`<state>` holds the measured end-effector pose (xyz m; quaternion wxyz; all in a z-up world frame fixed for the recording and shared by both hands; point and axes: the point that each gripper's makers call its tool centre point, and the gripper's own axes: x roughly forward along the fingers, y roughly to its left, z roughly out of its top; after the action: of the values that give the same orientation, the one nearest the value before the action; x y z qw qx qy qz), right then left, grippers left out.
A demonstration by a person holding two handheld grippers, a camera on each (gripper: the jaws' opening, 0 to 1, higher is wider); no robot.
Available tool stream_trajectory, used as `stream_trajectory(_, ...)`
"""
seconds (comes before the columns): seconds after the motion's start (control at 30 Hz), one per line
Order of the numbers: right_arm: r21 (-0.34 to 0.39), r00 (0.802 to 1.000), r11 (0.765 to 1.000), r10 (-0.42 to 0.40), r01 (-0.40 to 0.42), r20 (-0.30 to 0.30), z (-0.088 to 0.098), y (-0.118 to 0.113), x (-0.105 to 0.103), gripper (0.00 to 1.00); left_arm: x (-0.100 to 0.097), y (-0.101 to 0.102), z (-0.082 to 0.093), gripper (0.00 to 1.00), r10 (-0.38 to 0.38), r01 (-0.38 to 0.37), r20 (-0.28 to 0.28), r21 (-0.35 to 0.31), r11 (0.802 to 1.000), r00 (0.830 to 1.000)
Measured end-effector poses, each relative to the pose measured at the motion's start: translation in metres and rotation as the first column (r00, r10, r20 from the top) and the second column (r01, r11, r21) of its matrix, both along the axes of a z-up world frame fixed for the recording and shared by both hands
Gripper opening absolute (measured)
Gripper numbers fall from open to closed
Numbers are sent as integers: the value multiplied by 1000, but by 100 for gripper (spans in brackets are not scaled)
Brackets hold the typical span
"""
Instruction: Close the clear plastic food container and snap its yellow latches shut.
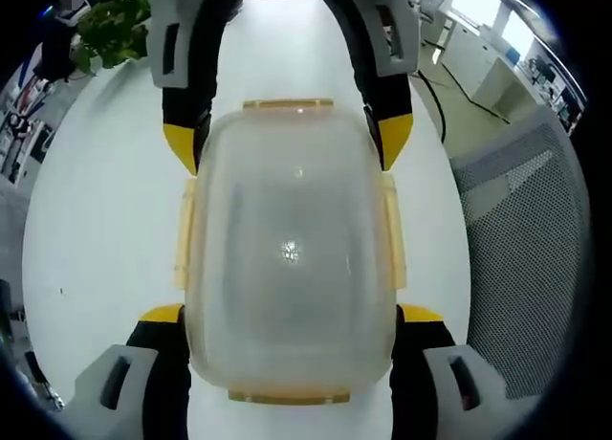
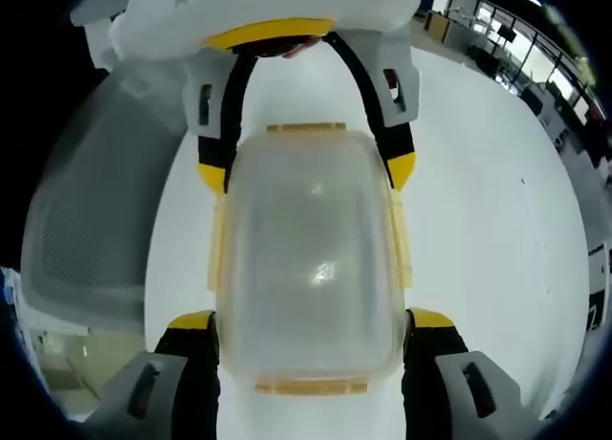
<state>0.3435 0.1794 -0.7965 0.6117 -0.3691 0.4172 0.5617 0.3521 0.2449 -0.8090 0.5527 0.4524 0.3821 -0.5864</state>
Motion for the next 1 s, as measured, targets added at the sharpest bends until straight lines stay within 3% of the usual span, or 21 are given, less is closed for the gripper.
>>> stream_trajectory(0.67,-28,1000,1000,-13,13,2,-3,0,1,79,1,0,0,87,6,-6,-6,-33,999,1000)
stream_trajectory(0.87,-71,1000,997,-18,18,0,-5,1,2,79,0,-1,0,87,6,-6,-4,-41,999,1000)
stream_trajectory(1.0,-49,1000,998,-27,27,1,-4,11,1,79,1,8,-2,87,-4,4,2,-4,1000,1000)
